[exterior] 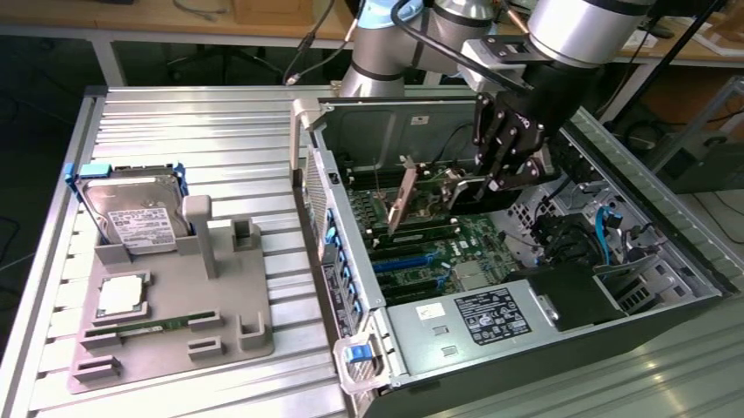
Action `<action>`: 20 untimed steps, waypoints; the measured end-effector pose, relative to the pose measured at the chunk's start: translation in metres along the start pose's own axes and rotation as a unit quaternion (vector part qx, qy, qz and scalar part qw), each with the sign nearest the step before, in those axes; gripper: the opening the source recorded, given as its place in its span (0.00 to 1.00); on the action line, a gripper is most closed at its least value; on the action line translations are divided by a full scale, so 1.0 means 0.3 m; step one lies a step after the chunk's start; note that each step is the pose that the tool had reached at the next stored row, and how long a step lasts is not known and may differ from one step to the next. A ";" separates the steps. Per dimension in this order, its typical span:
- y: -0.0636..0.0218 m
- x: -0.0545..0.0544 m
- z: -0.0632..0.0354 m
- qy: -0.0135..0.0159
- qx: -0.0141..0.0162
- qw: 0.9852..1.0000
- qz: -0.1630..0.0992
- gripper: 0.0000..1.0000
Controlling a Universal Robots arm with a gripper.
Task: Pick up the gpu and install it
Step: 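Insert the gpu into the slot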
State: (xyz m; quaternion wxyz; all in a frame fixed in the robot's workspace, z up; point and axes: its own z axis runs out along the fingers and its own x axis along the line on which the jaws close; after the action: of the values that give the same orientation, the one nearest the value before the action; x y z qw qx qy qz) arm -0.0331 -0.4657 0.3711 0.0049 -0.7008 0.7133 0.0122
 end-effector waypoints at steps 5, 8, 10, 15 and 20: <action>0.001 0.000 0.017 0.000 0.000 1.000 0.000 0.27; 0.002 0.001 0.027 0.000 0.000 1.000 0.000 0.27; 0.002 0.001 0.034 0.000 0.000 1.000 0.000 0.27; 0.003 0.001 0.052 0.000 0.000 1.000 0.000 0.27; 0.004 0.002 0.069 0.000 0.001 1.000 0.000 0.27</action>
State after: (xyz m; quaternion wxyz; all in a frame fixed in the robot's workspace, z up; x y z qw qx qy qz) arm -0.0345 -0.4657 0.3503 0.0053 -0.7008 0.7133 0.0118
